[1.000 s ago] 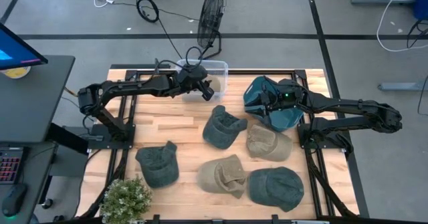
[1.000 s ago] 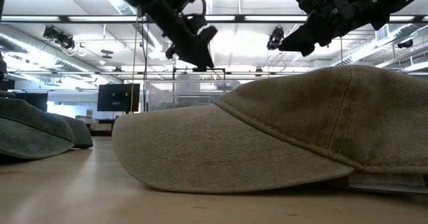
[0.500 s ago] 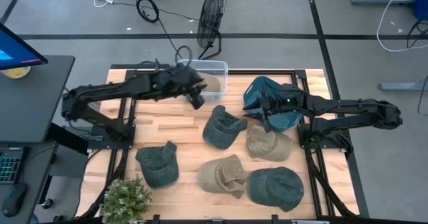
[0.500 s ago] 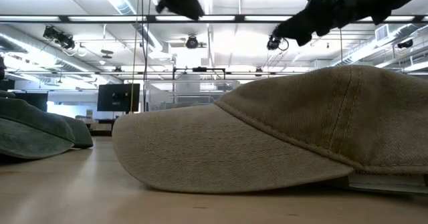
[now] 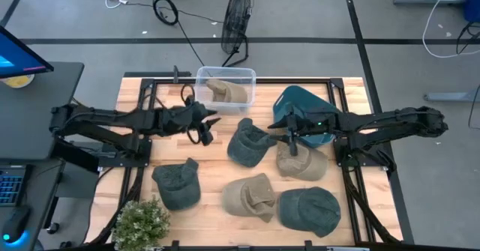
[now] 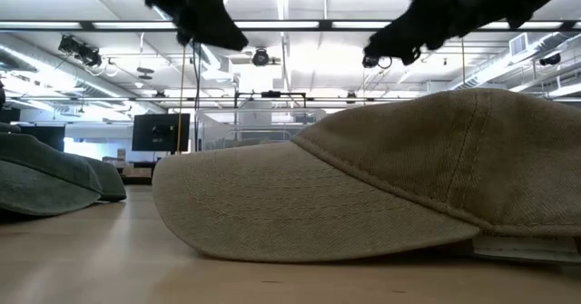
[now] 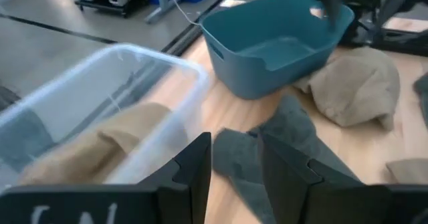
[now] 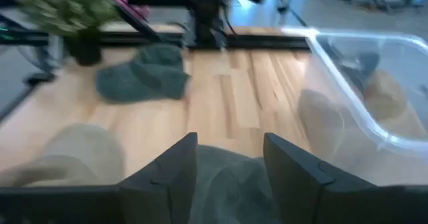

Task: Pick & Place hat
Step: Put the top black cap into the blue bin

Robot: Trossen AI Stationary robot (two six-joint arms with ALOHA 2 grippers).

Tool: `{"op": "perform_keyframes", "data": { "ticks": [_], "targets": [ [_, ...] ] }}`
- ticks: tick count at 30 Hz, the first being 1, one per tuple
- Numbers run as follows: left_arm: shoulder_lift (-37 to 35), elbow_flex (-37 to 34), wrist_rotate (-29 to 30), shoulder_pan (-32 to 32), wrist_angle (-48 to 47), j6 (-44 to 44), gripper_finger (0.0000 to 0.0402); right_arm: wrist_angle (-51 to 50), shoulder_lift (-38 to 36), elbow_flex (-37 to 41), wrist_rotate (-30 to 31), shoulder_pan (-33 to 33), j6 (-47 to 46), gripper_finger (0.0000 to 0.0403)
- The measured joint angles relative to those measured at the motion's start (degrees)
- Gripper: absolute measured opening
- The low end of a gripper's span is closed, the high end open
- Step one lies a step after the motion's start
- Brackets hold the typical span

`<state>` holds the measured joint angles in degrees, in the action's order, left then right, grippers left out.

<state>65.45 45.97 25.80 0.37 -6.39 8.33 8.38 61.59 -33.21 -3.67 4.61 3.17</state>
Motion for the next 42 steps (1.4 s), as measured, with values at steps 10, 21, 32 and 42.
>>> {"op": "perform_keyframes", "data": {
  "ticks": [10, 21, 32, 42],
  "targets": [
    [0.14, -8.81, 0.02, -0.58, 6.51, 6.06, 0.0126, -11.04, 23.18, -14.03, 1.26, -0.04, -0.76, 0.0181],
    [0.15, -9.00, 0.04, -0.58, 6.79, 6.08, 0.0126, -19.22, 37.39, -22.98, 1.20, -0.01, -7.01, 0.0175],
    [0.15, -9.00, 0.01, -0.60, 5.86, 6.09, 0.0126, -19.96, 37.92, -23.08, 0.32, 0.23, -14.02, 0.0019],
    [0.16, -9.00, 0.02, -0.60, 5.72, 6.11, 0.0126, -21.24, 29.32, -23.08, -0.94, -1.88, -13.53, 0.0006]
  ]
}}
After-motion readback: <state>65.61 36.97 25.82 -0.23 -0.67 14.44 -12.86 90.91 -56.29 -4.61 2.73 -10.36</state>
